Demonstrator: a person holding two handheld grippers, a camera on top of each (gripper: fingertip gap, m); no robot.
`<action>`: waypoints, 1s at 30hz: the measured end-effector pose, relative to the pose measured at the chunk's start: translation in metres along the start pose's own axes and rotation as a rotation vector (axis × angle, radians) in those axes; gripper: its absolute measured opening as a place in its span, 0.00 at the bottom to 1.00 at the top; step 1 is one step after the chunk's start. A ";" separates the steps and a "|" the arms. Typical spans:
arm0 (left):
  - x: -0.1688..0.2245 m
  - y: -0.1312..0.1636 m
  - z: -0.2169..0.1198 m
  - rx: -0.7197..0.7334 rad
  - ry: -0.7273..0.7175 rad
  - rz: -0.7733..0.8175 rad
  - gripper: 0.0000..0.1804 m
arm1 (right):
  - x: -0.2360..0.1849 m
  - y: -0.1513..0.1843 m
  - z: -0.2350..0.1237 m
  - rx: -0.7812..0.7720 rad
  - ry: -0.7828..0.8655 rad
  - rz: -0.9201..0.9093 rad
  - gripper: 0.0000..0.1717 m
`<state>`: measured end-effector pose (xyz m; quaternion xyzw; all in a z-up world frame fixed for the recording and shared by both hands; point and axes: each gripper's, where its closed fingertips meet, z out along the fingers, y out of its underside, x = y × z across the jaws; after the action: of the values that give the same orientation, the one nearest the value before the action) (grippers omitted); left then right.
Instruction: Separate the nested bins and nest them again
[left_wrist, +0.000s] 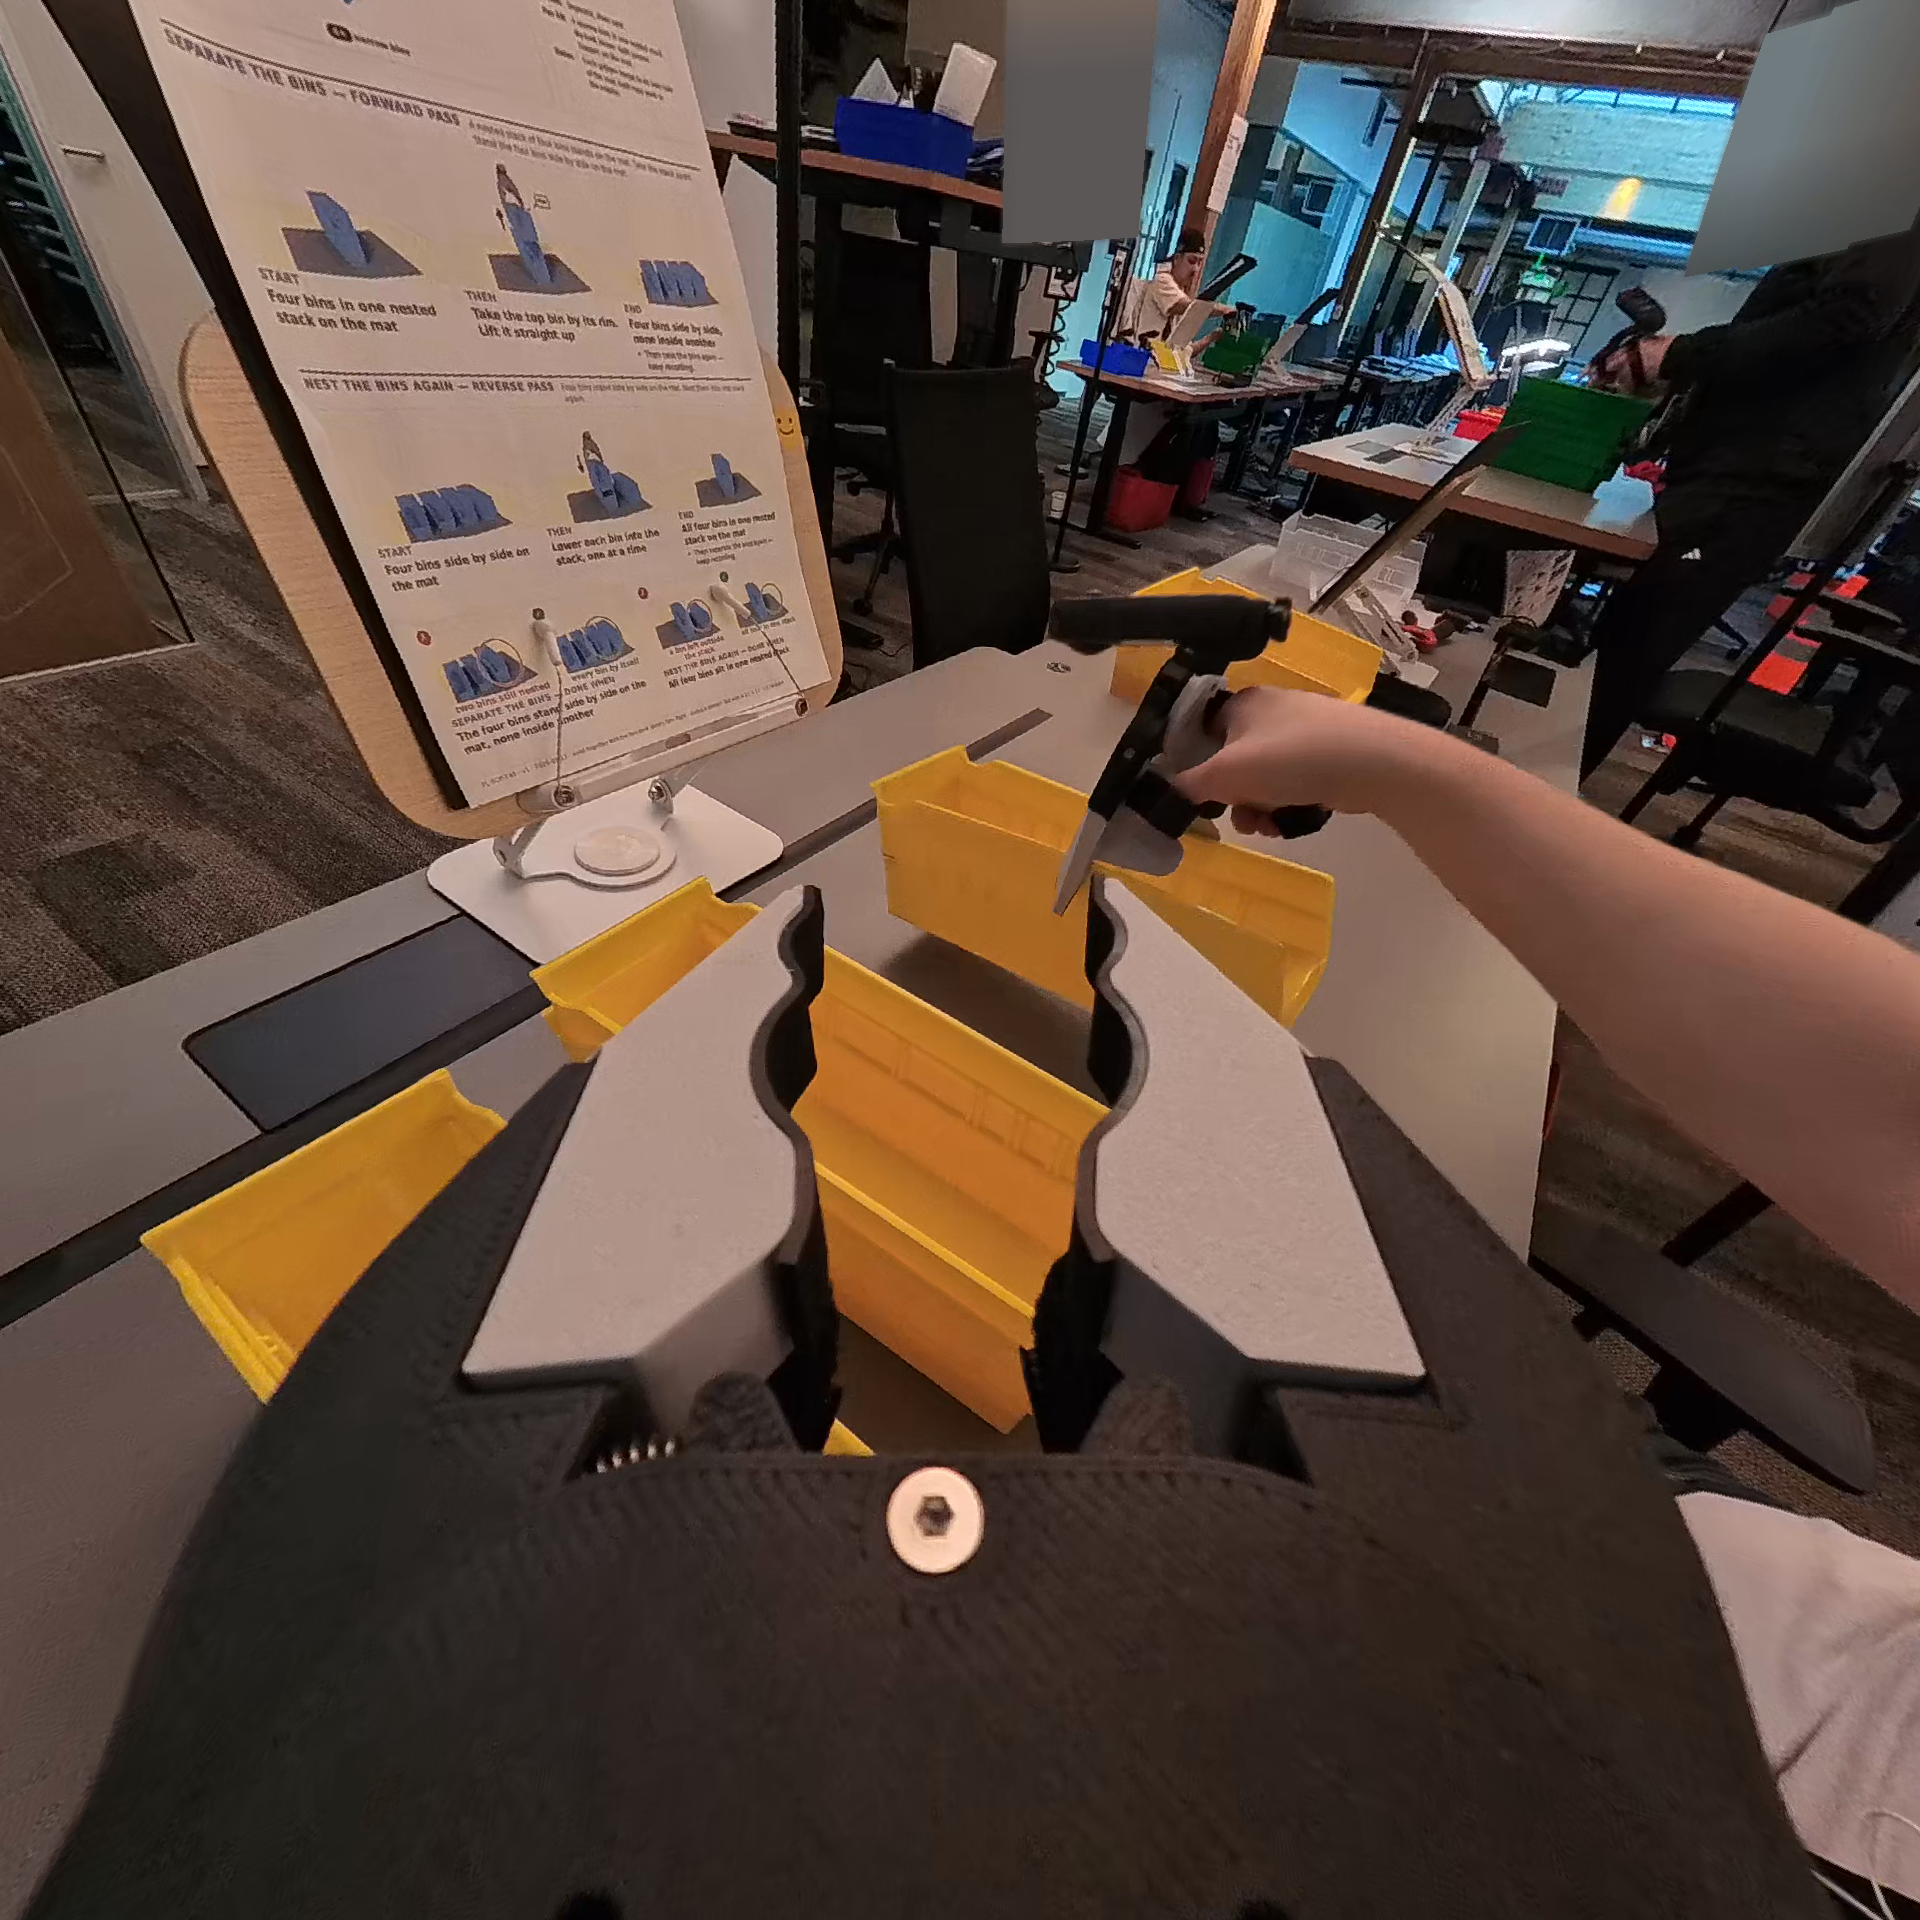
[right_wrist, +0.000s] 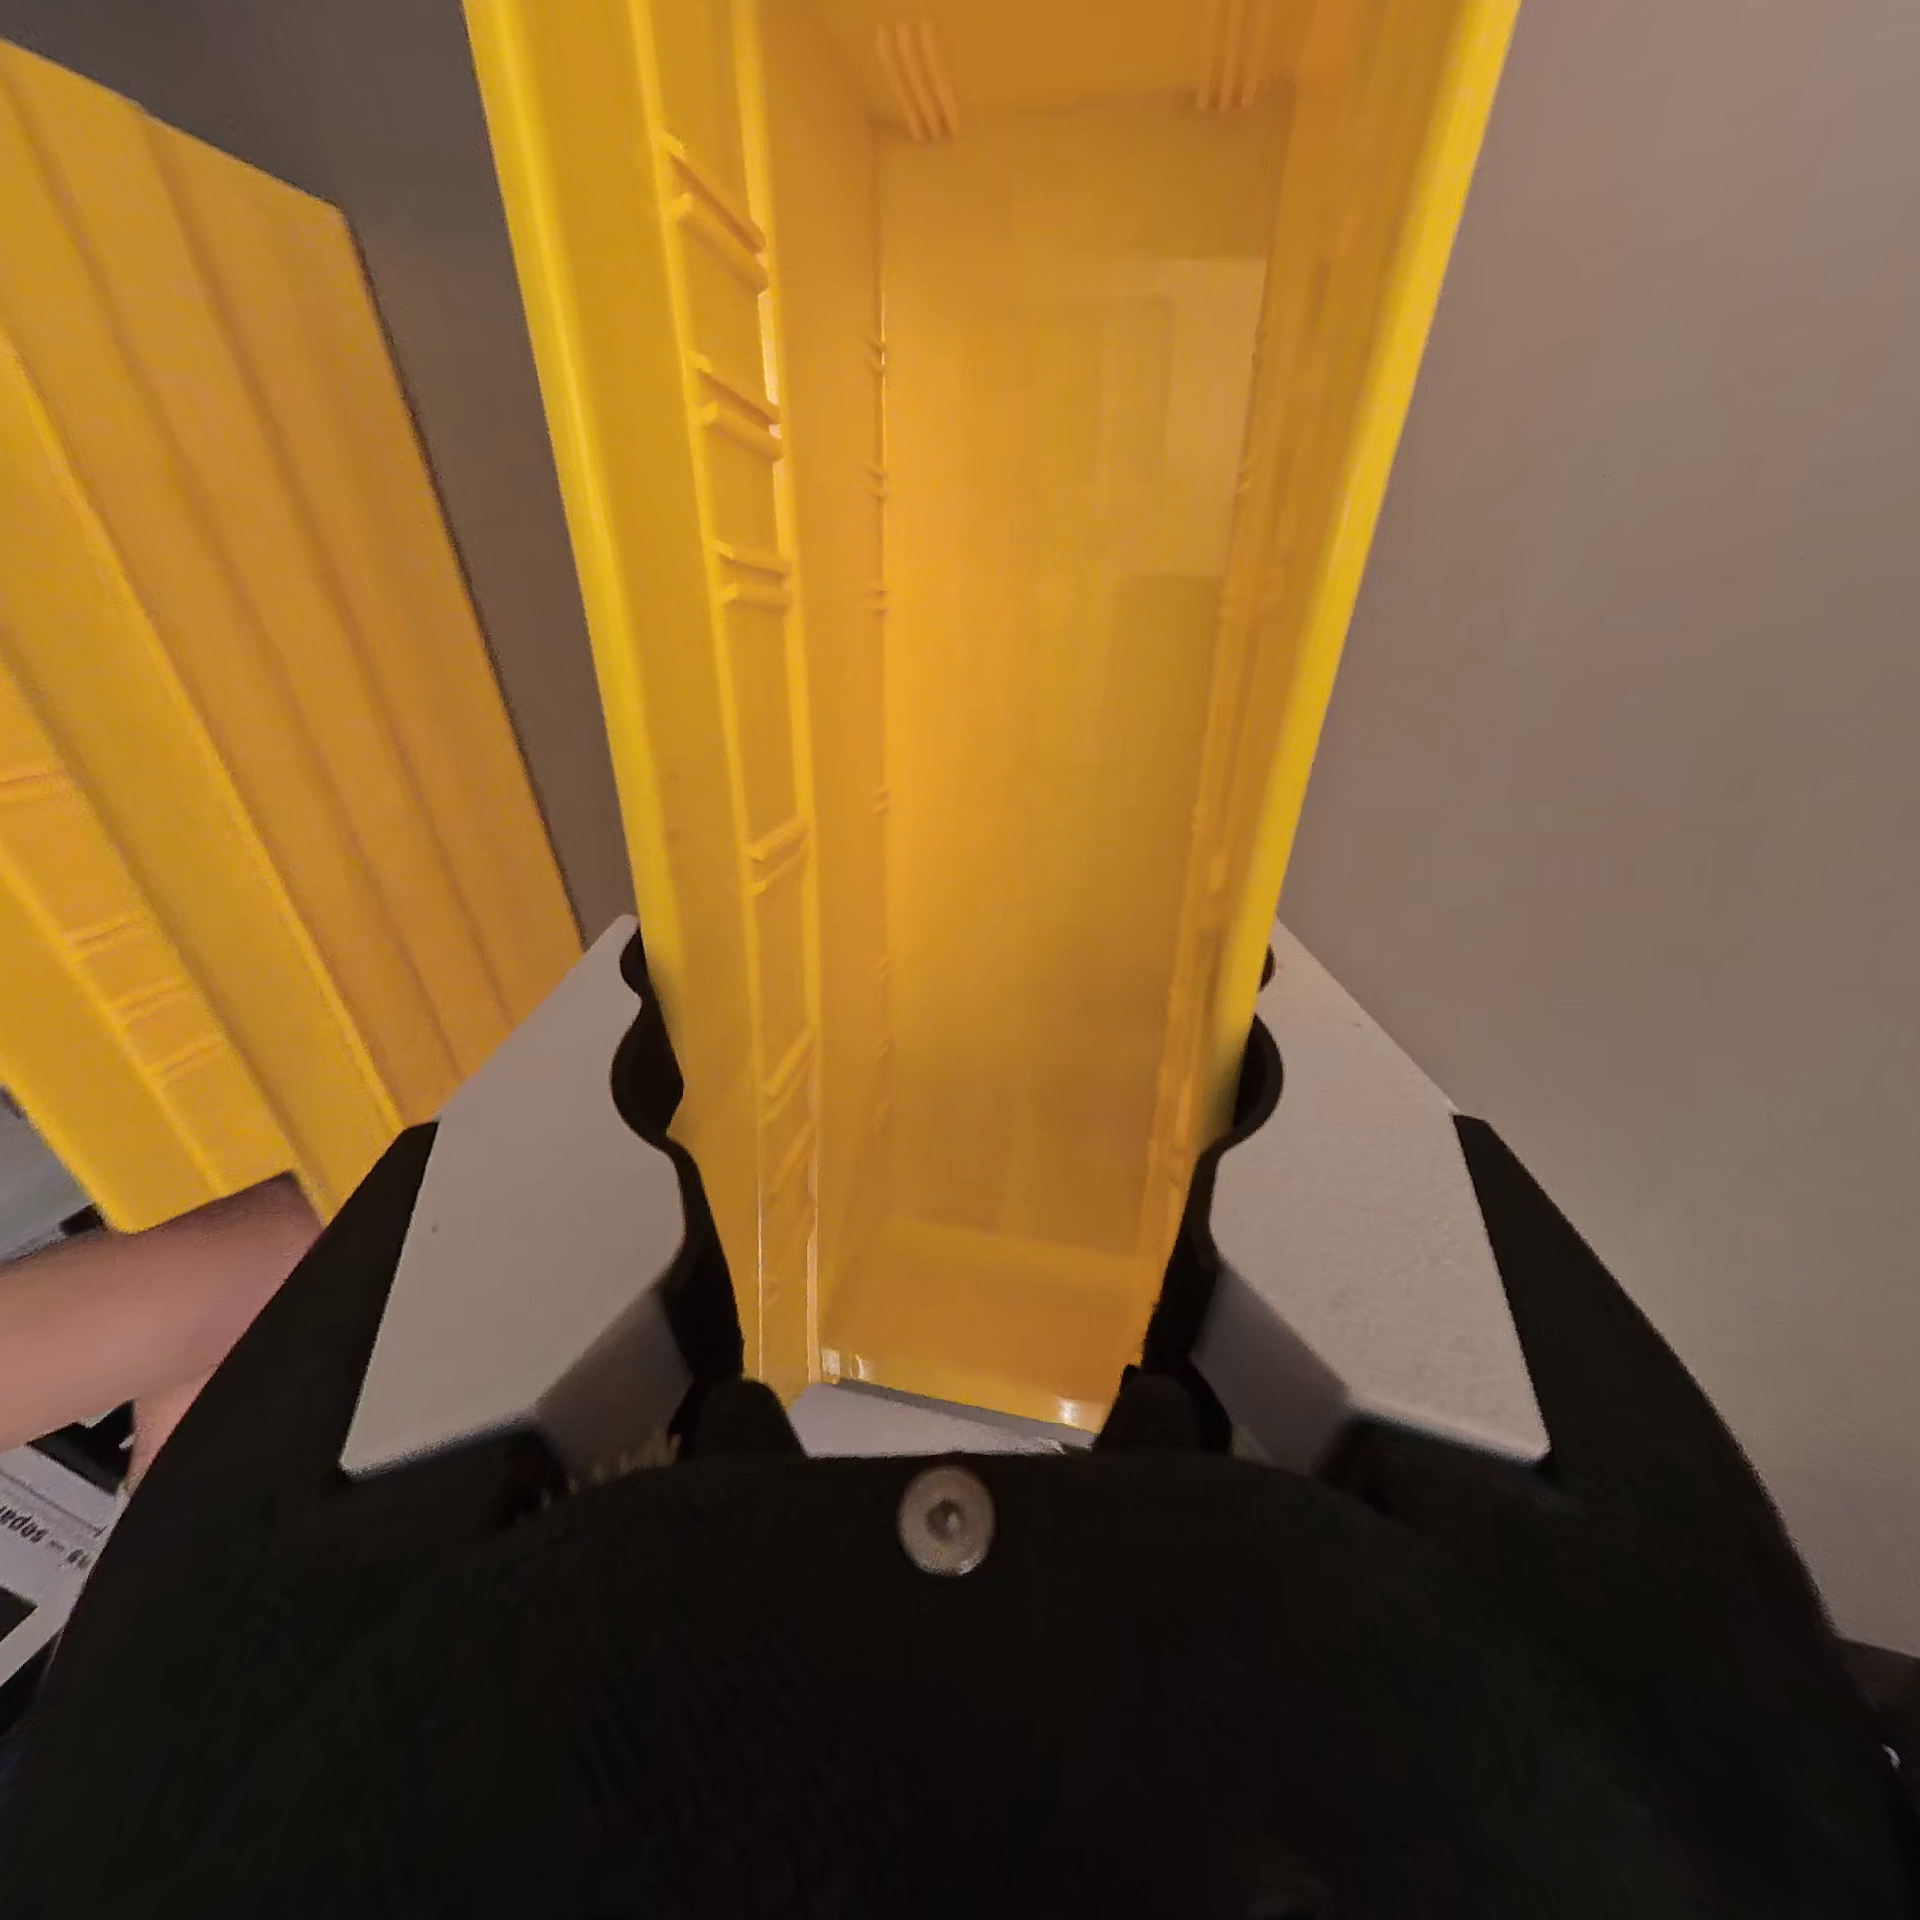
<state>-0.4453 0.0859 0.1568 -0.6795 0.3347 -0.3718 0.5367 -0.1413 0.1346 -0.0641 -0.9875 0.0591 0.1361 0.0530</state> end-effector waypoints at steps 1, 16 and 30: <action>0.000 0.000 0.000 0.001 0.000 0.000 0.28 | -0.006 0.000 -0.006 0.001 -0.003 -0.007 0.62; -0.005 -0.002 -0.005 0.012 -0.022 -0.009 0.28 | -0.214 0.007 -0.064 0.108 -0.290 -0.130 0.64; -0.005 -0.008 -0.015 0.050 -0.022 -0.011 0.28 | -0.241 0.011 0.000 0.063 -0.110 -0.107 0.64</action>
<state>-0.4601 0.0842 0.1661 -0.6718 0.3155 -0.3754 0.5551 -0.3732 0.1483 0.0012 -0.9781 0.0075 0.1853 0.0944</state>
